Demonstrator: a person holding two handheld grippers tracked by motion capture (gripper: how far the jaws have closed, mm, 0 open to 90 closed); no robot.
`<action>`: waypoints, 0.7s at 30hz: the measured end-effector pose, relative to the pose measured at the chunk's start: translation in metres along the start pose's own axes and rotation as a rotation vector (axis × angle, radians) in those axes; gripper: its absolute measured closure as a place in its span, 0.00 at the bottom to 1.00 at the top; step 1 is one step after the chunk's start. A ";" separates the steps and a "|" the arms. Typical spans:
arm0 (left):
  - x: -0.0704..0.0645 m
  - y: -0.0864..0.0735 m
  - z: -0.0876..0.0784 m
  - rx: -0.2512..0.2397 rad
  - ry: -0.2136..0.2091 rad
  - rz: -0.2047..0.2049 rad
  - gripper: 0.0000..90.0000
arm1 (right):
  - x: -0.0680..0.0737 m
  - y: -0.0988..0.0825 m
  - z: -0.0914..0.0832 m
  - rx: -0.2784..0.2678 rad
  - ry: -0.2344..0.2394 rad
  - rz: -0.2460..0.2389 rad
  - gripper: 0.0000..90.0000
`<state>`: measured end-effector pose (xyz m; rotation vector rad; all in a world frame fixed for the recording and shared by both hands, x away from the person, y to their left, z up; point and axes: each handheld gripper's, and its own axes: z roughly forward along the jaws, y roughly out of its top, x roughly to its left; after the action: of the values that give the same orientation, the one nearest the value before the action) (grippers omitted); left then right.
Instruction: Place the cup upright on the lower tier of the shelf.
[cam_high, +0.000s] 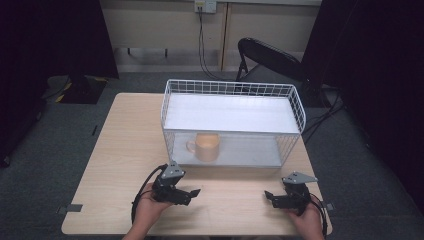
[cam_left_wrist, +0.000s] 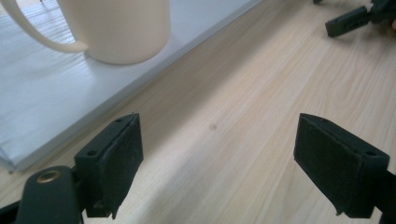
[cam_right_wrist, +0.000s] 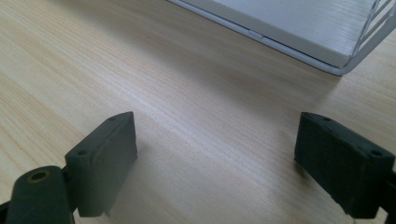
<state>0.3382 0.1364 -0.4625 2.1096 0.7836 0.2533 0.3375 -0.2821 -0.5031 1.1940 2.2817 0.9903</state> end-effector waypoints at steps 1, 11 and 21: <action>0.001 -0.002 -0.001 -0.004 -0.004 0.003 0.17 | 0.000 0.000 0.000 0.000 0.000 0.000 0.14; 0.011 -0.017 -0.014 -0.003 -0.019 -0.007 0.17 | 0.000 0.000 0.000 0.000 0.000 0.000 0.14; 0.020 -0.026 -0.029 -0.010 -0.032 0.002 0.17 | 0.000 0.000 0.000 0.000 -0.001 0.000 0.14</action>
<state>0.3300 0.1794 -0.4665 2.1007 0.7593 0.2232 0.3375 -0.2822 -0.5030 1.1946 2.2816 0.9894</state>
